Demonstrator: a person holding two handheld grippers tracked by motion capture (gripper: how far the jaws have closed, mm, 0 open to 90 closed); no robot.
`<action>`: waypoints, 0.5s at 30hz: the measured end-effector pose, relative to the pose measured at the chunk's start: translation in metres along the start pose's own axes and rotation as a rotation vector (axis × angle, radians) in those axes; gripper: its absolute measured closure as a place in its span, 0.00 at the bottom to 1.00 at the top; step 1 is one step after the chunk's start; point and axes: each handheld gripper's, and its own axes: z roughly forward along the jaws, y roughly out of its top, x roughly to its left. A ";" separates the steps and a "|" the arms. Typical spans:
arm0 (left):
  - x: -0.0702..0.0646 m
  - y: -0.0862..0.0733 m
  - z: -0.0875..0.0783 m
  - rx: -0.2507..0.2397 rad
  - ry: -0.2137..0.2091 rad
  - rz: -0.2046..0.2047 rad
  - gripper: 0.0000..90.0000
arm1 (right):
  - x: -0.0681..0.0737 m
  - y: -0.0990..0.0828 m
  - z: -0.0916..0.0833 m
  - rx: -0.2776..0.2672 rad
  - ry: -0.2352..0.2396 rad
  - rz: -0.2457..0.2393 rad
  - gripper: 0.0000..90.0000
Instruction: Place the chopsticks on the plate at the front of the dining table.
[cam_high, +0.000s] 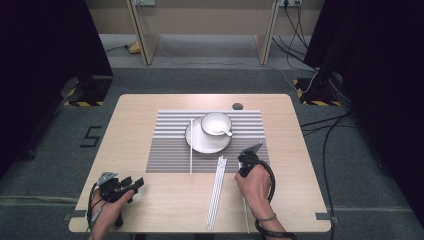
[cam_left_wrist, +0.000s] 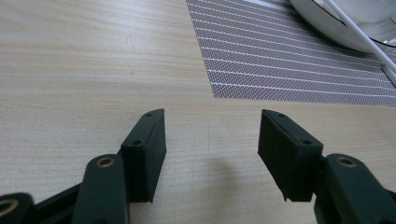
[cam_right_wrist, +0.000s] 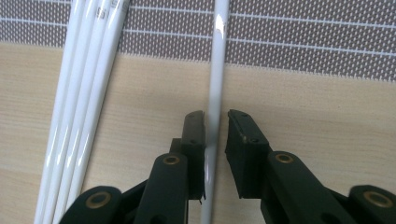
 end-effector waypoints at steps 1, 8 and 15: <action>0.000 0.000 0.000 0.000 0.000 0.000 0.46 | 0.001 0.000 0.001 0.006 -0.002 0.000 0.86; 0.000 0.000 0.000 -0.001 -0.002 -0.003 0.46 | 0.003 0.004 0.003 0.027 -0.019 -0.012 0.86; 0.000 0.000 0.000 -0.001 -0.001 -0.002 0.46 | 0.007 0.008 0.005 0.058 -0.061 -0.026 0.91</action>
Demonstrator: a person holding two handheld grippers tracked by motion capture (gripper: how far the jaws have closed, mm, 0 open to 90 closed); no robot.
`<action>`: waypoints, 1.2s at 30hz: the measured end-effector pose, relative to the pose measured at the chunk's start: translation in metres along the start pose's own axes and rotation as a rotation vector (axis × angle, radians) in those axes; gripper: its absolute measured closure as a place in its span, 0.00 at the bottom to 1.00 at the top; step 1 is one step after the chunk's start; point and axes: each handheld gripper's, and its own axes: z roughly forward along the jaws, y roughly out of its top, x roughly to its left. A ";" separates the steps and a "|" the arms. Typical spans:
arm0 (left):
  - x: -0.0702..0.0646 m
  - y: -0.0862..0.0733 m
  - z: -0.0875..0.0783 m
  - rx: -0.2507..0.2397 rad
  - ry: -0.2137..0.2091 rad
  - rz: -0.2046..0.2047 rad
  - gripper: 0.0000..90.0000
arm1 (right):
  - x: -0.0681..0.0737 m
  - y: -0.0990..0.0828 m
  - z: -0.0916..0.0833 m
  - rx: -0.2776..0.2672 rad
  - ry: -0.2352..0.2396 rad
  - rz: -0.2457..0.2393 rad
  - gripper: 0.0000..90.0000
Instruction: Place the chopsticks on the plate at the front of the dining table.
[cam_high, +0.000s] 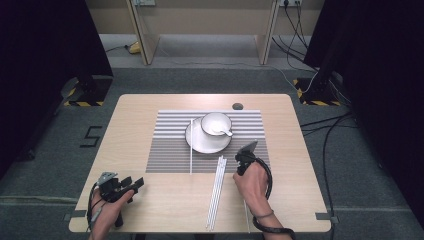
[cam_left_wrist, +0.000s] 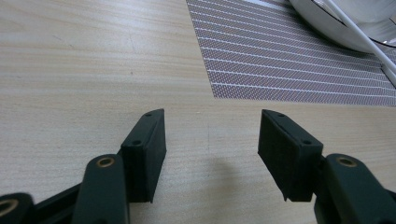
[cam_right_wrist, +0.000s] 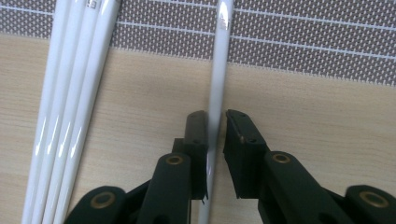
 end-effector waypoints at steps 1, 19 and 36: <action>0.000 0.000 0.000 0.000 0.000 0.000 0.46 | 0.000 0.000 0.000 0.000 0.000 0.000 0.91; 0.000 0.000 0.000 0.001 0.001 0.002 0.46 | -0.004 0.004 0.000 0.030 0.021 -0.020 0.95; 0.000 0.000 0.000 0.000 0.000 0.001 0.46 | -0.005 0.006 -0.007 0.036 0.040 -0.042 0.95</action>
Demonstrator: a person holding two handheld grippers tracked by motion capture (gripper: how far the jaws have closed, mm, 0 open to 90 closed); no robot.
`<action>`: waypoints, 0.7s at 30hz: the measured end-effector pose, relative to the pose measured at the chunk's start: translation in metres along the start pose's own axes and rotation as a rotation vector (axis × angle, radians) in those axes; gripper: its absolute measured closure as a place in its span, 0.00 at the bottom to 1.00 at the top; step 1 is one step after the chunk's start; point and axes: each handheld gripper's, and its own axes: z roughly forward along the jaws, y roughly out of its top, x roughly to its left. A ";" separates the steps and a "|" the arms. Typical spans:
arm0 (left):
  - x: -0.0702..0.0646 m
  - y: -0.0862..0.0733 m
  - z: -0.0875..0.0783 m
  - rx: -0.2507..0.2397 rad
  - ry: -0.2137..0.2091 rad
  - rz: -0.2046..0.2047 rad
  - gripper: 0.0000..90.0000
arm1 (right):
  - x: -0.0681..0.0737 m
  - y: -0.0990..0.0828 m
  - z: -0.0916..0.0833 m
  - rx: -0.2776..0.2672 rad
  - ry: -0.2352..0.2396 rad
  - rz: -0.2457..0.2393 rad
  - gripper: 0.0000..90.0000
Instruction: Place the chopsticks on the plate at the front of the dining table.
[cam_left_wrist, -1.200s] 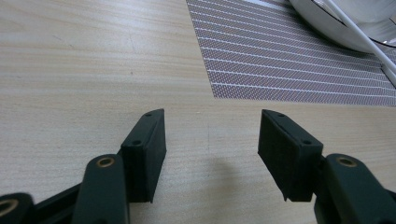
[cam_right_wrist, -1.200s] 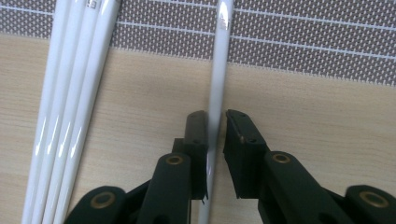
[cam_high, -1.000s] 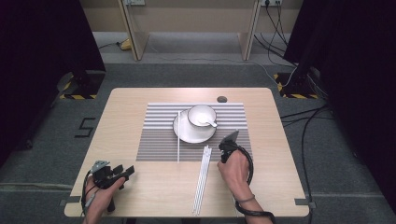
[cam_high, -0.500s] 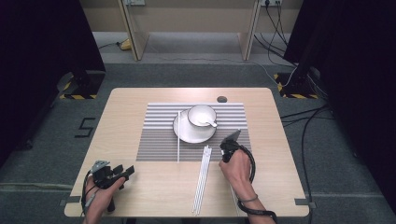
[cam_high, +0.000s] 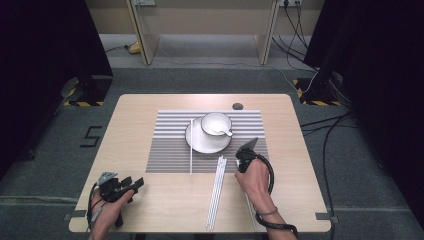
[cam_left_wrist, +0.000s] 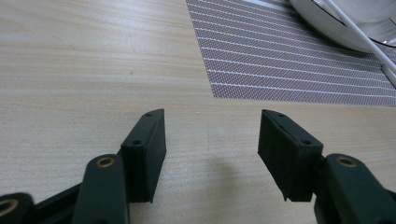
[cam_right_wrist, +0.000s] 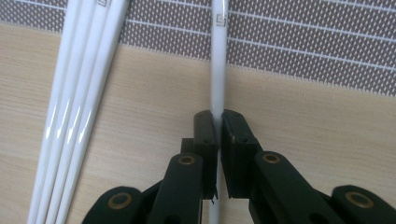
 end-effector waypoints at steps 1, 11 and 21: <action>0.000 0.000 0.000 0.000 0.000 0.000 0.46 | 0.000 0.000 0.000 0.000 0.000 0.000 0.95; 0.000 0.000 0.000 0.000 0.001 0.002 0.46 | 0.004 0.002 -0.008 0.006 0.019 -0.029 0.95; 0.000 0.000 0.000 0.000 0.002 0.003 0.46 | 0.008 0.004 -0.012 0.010 0.034 -0.045 0.95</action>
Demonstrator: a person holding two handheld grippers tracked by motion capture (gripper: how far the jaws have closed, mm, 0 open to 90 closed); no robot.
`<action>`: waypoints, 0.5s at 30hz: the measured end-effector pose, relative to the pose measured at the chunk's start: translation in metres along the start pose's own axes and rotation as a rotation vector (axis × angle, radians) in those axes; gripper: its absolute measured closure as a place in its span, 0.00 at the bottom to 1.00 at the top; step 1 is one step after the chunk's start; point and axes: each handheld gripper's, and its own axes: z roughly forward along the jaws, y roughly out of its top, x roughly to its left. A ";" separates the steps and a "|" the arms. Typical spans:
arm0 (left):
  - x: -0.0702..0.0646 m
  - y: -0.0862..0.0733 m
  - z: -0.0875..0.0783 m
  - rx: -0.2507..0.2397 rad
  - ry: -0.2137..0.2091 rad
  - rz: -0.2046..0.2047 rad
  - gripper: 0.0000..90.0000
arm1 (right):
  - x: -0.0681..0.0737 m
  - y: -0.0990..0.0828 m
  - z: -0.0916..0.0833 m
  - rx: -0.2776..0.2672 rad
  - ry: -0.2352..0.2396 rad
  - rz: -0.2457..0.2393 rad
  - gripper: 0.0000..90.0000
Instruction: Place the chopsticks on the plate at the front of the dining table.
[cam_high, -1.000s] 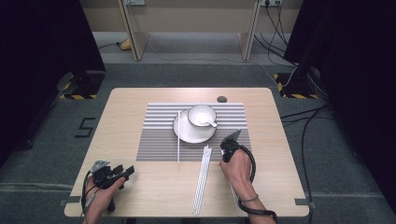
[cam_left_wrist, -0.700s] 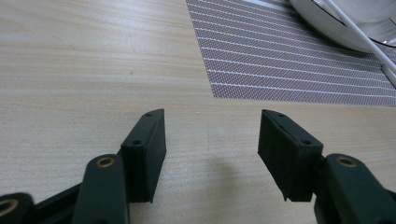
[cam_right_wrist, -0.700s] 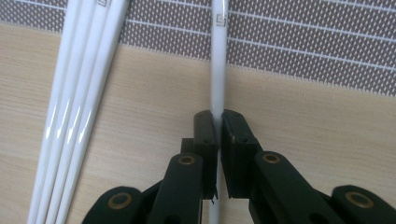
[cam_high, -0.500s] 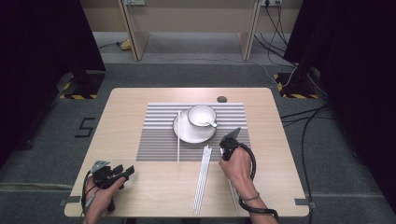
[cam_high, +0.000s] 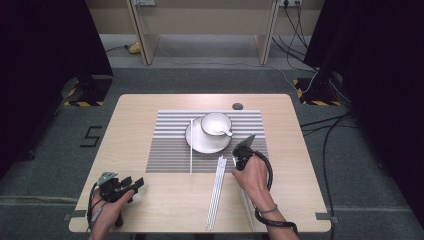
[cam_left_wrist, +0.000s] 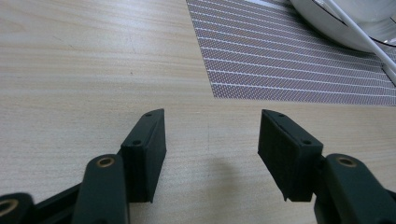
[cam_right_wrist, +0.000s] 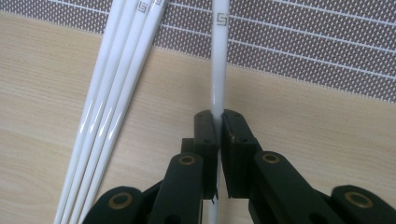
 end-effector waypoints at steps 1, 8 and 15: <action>0.000 0.000 0.000 0.000 0.000 0.000 0.46 | 0.001 0.000 -0.001 0.000 0.002 0.003 0.95; 0.000 0.000 0.000 0.000 -0.001 0.000 0.46 | 0.007 0.004 -0.006 -0.010 0.006 -0.012 0.95; 0.000 0.000 0.000 -0.001 -0.002 -0.002 0.46 | 0.015 0.010 -0.012 -0.026 0.013 -0.032 0.95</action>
